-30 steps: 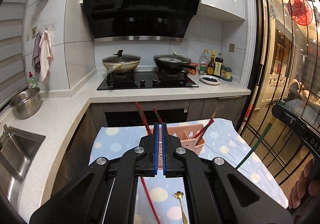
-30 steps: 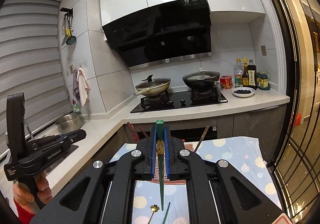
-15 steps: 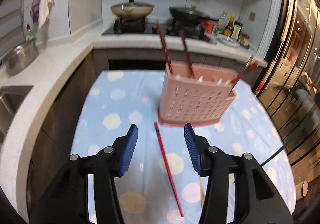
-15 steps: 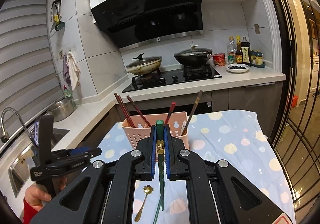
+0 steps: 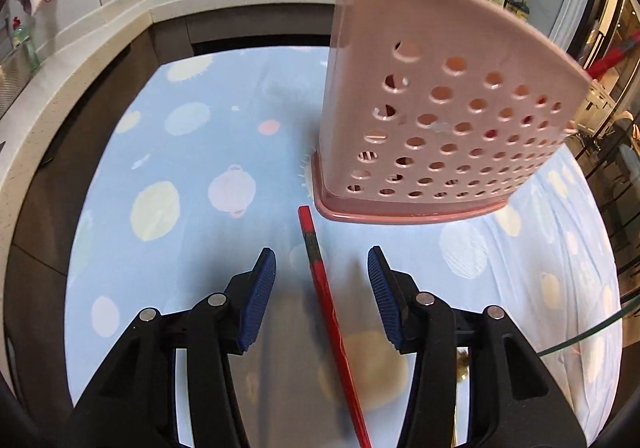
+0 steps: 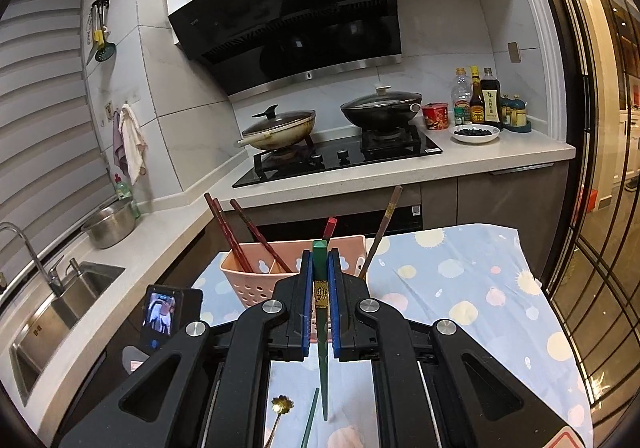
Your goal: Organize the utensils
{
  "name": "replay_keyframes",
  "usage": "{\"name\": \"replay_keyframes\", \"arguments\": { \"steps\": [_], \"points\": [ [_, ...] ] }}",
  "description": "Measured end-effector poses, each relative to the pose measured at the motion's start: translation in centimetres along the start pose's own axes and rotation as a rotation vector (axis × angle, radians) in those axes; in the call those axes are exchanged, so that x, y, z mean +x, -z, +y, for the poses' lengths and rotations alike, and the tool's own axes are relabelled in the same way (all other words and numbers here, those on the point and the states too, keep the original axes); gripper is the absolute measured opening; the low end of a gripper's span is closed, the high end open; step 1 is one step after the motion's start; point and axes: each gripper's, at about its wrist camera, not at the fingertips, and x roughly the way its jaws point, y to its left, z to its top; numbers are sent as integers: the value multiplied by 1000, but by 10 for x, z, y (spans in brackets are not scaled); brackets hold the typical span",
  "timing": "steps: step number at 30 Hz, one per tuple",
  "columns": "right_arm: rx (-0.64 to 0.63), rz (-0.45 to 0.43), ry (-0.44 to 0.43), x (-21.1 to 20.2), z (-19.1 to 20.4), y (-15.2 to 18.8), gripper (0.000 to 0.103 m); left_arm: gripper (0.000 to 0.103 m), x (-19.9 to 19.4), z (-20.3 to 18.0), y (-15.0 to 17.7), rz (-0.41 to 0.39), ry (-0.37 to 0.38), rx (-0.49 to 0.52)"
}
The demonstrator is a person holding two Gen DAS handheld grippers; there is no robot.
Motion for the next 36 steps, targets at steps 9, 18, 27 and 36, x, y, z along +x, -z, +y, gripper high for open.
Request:
{"name": "replay_keyframes", "arguments": {
  "steps": [9, 18, 27, 36],
  "points": [
    [4, 20, 2, 17, -3, 0, 7, 10, 20, -1, -3, 19, 0, 7],
    [1, 15, -8, 3, 3, -1, 7, 7, -25, 2, 2, -35, 67, -17],
    [5, -15, -54, -20, 9, -13, 7, 7, -136, -6, 4, -210, 130, -9],
    [-22, -67, -109, -19, 28, -61, 7, 7, -220, -29, -36, -399, 156, 52]
  ]
}}
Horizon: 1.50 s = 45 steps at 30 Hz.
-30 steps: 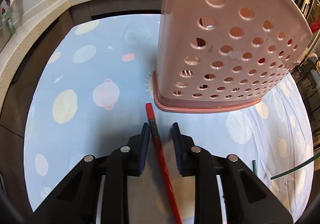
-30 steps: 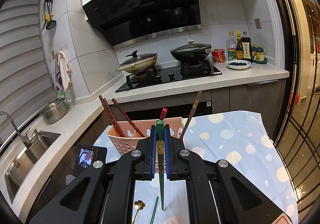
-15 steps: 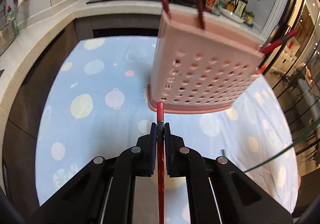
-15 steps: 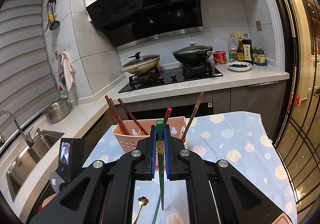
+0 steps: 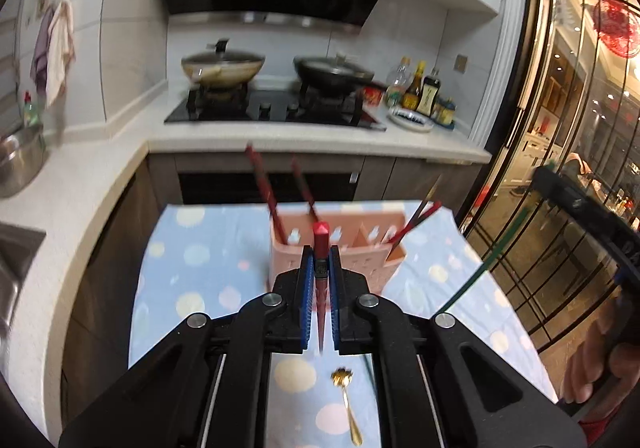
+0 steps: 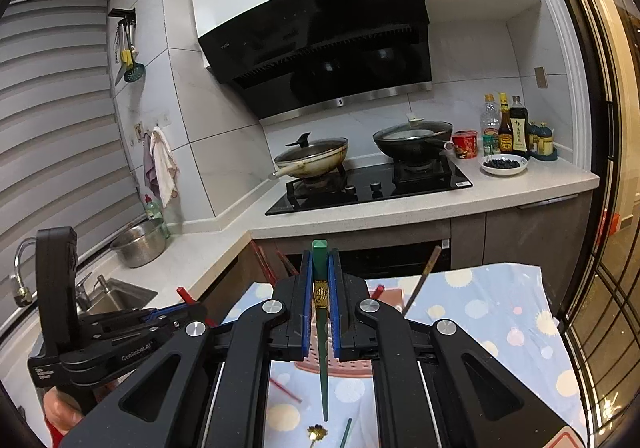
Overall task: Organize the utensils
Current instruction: 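Lower the red chopstick into the holder with the left tool while the right tool releases the green one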
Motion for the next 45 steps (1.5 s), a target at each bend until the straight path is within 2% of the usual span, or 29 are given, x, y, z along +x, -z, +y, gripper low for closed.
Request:
{"name": "replay_keyframes", "arguments": {
  "steps": [7, 10, 16, 21, 30, 33, 35, 37, 38, 39, 45],
  "points": [
    [-21, -50, -9, 22, 11, -51, 7, 7, -21, -21, -71, -131, -18, 57],
    [-17, -64, -5, 35, 12, -68, 7, 7, -19, -26, -97, -159, -27, 67],
    [-19, -67, 14, 63, 13, -84, 7, 7, -7, -24, -127, -187, -52, 66],
    [-30, -36, 29, 87, 13, -76, 7, 7, 8, -17, -129, -169, -61, 51],
    [-24, 74, 79, 129, -4, -42, 7, 7, 49, 4, -98, -67, -71, 12],
    [-31, 95, 93, 135, -7, -31, 7, 7, 59, 7, -87, -38, -94, 8],
    [-36, 92, 118, 131, -8, -26, 17, 13, 62, 8, -80, -31, -134, 11],
    [-46, 84, 134, 125, -7, -23, 41, 50, 61, 10, -74, -32, -168, 8],
    [-50, 72, 140, 119, -7, -23, 43, 57, 59, 12, -71, -42, -179, 2],
    [-60, 64, 149, 113, -5, -21, 43, 61, 54, 12, -67, -54, -195, -1],
    [-69, 35, 154, 77, -2, -16, 46, 64, 38, 15, -52, -48, -198, 1]
  ]
}}
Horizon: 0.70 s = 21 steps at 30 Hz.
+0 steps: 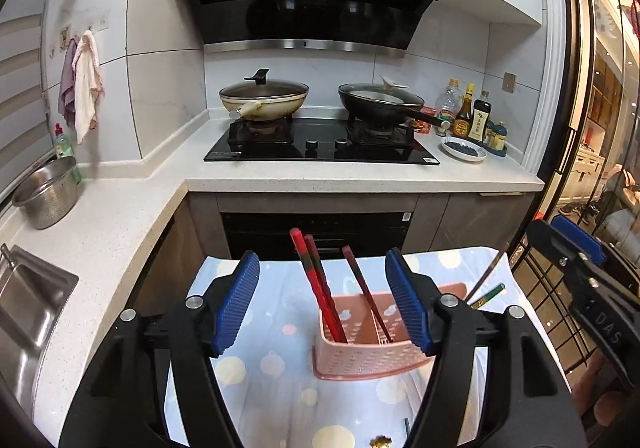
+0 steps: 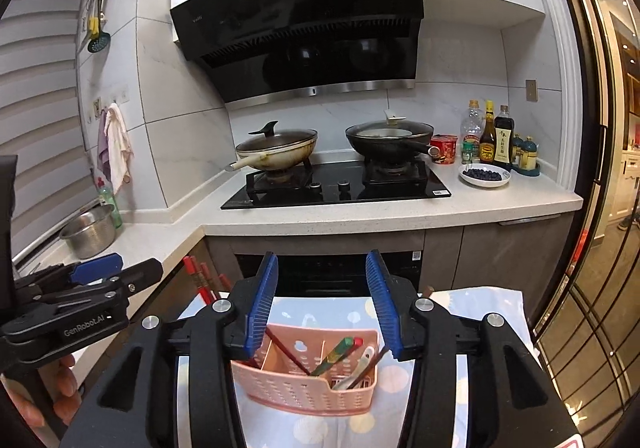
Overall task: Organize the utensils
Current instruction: 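Lower the red chopstick into the holder with the left tool while the right tool releases the green one, then grasp the last green chopstick with the right tool while the left tool moves toward the gold spoon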
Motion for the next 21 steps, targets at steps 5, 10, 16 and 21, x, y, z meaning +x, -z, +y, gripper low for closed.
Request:
{"name": "replay_keyframes", "arguments": {
  "steps": [5, 10, 16, 21],
  "points": [
    [21, -5, -13, -33, -3, 13, 48, 71, -21, -1, 17, 2, -7, 8],
    [19, 14, -17, -66, -3, 37, 56, 80, -41, -5, 41, 19, -20, 18],
    [19, 64, -15, -97, -1, 80, 57, 84, -64, -7, 75, 39, -23, 27],
    [-1, 118, -2, -116, 5, 120, 57, 85, -78, -9, 109, 68, -39, 29]
  ]
}}
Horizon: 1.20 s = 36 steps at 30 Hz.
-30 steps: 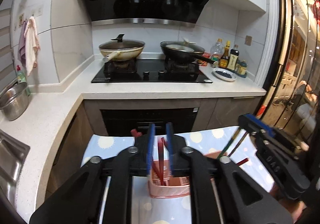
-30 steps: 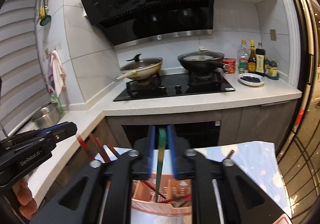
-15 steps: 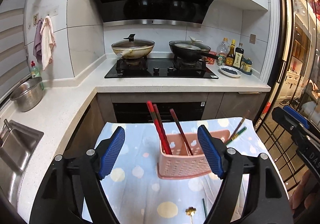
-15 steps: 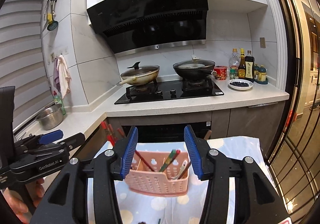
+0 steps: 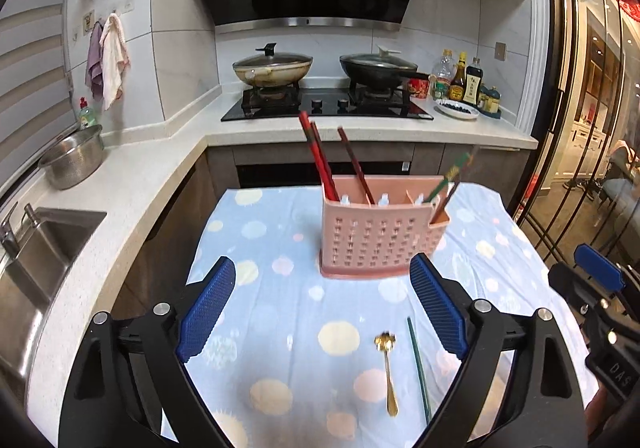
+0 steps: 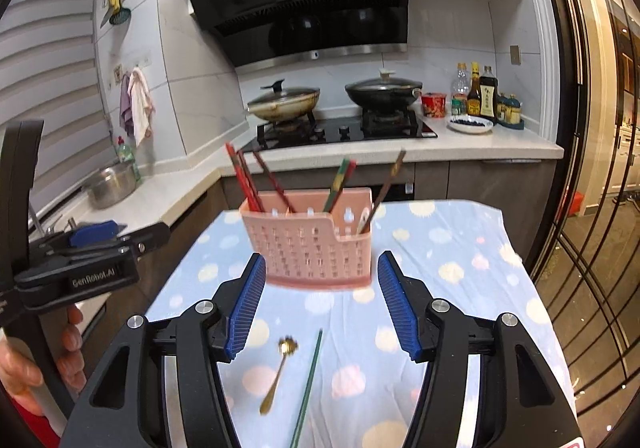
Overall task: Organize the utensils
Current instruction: 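Grasp the last green chopstick with the right tool while the left tool moves toward the gold spoon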
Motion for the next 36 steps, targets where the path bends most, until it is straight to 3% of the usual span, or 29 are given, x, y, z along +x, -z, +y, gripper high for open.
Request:
{"name": "replay_keyframes", "arguments": {
  "steps": [9, 15, 36],
  "points": [
    [-25, 145, 11, -12, 11, 87, 57, 86, -4, 1, 72, 94, -23, -14],
    [-31, 211, 15, -14, 15, 125, 57, 86, -4, -4, 104, 137, -34, -8],
    [-21, 356, -17, -5, 26, 190, 57, 94, 1, 7, 184, 274, -98, 1]
  ]
}}
